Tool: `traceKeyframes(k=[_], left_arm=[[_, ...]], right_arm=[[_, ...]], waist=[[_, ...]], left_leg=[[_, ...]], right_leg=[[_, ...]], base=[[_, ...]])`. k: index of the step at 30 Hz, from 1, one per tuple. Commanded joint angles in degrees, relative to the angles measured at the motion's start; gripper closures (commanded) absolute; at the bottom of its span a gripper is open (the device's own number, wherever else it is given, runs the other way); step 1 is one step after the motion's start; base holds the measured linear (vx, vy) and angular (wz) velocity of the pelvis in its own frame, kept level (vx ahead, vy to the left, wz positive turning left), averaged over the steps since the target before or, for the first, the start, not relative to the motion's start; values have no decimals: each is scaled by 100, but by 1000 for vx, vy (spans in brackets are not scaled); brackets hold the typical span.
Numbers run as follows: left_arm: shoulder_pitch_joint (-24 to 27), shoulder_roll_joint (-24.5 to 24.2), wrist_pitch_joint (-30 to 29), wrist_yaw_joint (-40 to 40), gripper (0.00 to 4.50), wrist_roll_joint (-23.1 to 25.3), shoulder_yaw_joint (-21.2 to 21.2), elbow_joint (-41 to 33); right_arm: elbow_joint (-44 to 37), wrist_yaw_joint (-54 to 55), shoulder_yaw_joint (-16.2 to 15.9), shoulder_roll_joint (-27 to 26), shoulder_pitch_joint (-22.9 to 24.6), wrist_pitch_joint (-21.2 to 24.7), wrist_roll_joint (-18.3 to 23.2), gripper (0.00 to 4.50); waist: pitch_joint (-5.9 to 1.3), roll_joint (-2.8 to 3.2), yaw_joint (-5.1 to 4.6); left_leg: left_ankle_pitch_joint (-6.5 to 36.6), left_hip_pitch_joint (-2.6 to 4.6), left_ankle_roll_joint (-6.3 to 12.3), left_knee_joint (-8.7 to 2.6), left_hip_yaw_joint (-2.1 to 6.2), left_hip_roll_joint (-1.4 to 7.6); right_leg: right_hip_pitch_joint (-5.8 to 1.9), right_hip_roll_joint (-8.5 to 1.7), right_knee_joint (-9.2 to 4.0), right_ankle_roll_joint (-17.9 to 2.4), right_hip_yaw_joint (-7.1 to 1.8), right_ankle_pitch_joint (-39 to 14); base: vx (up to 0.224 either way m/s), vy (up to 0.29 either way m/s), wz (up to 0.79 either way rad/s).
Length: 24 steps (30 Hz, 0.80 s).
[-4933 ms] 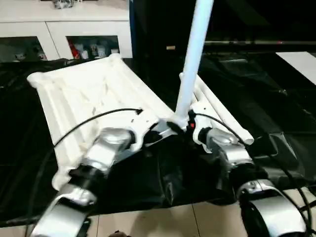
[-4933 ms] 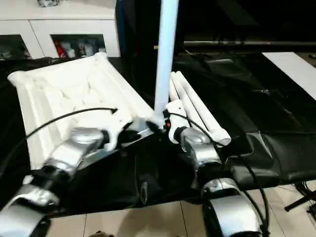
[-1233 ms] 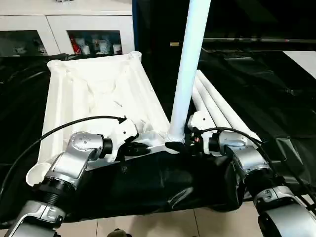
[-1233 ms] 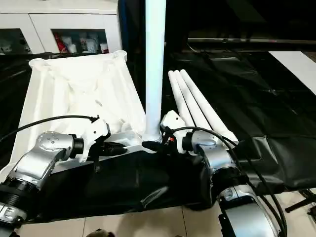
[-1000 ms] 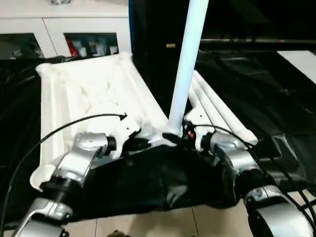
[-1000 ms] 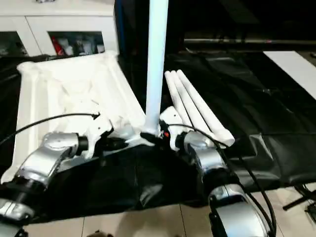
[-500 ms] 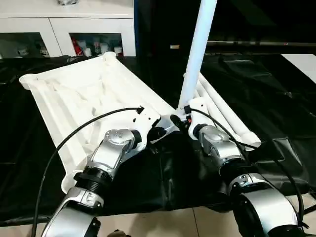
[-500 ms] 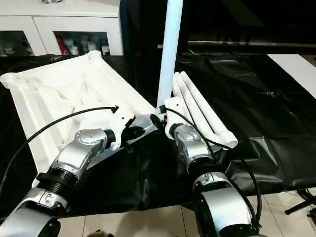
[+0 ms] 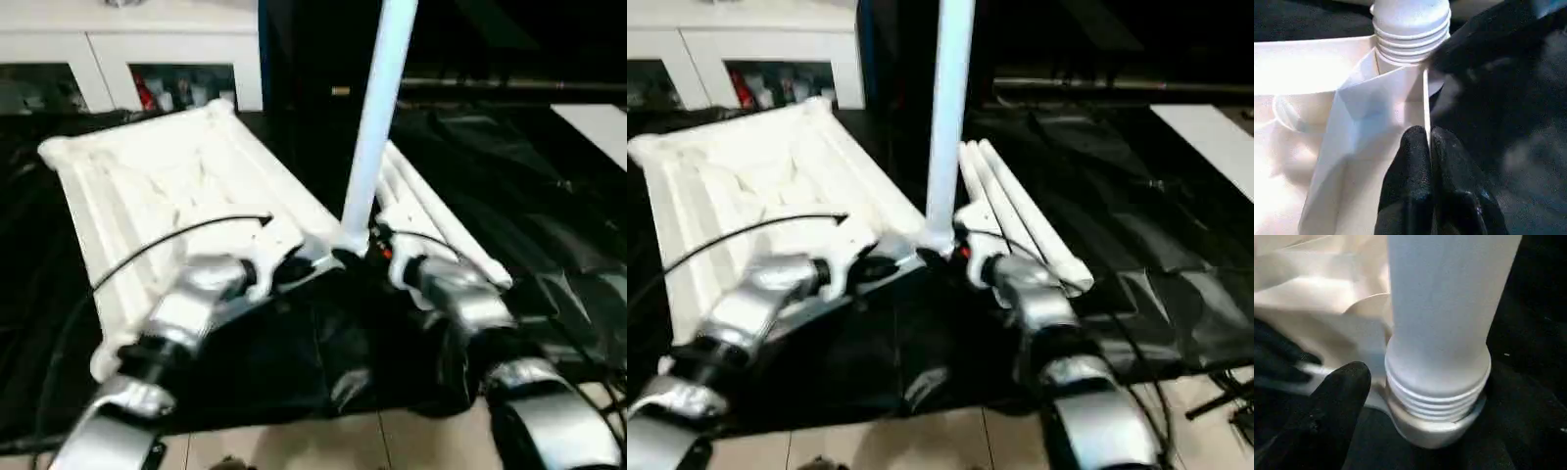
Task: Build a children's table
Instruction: Rotate leg to tighten
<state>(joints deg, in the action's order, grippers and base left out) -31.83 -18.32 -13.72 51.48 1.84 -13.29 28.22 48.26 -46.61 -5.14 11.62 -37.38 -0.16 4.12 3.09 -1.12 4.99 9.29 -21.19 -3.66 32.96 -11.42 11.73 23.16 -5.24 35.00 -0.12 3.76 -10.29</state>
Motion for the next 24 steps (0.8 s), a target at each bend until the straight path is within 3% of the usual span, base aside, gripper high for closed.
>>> traceKeyframes(k=[1,2,3,9,14,15,17,20,24], left_arm=[[132,-106,-41,321,450,54,-181,109],[162,-174,-34,490,450,-13,-182,42],[194,-250,-25,676,450,-87,-184,-32],[385,-718,-115,1654,450,-391,-320,-495],[397,-736,-110,1688,450,-419,-312,-498],[400,-733,-103,1669,450,-414,-305,-488],[416,-729,-110,1645,450,-407,-292,-501],[454,-747,-139,1630,450,-434,-302,-564],[481,-765,-149,1616,450,-454,-304,-604]], right_arm=[[-336,-496,-161,60,23,4,26,57],[-364,-577,-175,128,41,-13,10,57],[-395,-667,-190,202,60,-32,-7,57],[-771,-1190,-394,547,219,-94,-78,57],[-797,-1361,-535,536,259,-85,-138,57],[-795,-1362,-532,516,258,-69,-128,83],[-788,-1400,-527,485,248,-19,-89,83],[-840,-1482,-572,495,278,42,-65,119],[-859,-1519,-607,501,308,47,-65,145]], waist=[[-387,-18,13],[-384,-15,15],[-377,25,24],[-370,18,31],[-363,-3,25],[-363,-3,25],[-372,-14,27],[-368,-44,25],[-371,-42,31]], left_leg=[[1255,57,251,-345,67,154],[1298,66,228,-348,68,156],[1337,78,190,-353,75,157],[1533,89,94,-375,71,175],[1573,96,50,-379,72,172],[1573,96,50,-379,72,172],[1500,94,58,-374,73,172],[1443,83,87,-375,71,172],[1404,84,98,-368,69,172]], right_leg=[[-257,-278,-383,-1232,-236,-961],[-255,-289,-388,-1259,-235,-1048],[-253,-293,-396,-1271,-233,-1127],[-243,-268,-395,-1291,-236,-1251],[-233,-290,-410,-1264,-250,-1405],[-233,-290,-410,-1264,-250,-1405],[-237,-291,-402,-1249,-248,-1359],[-241,-287,-394,-1259,-246,-1296],[-239,-291,-390,-1245,-250,-1282]], base=[[0,0,0],[0,0,0],[0,0,0],[0,0,0],[0,0,0],[0,0,0],[0,0,0],[0,0,0],[0,0,0]])
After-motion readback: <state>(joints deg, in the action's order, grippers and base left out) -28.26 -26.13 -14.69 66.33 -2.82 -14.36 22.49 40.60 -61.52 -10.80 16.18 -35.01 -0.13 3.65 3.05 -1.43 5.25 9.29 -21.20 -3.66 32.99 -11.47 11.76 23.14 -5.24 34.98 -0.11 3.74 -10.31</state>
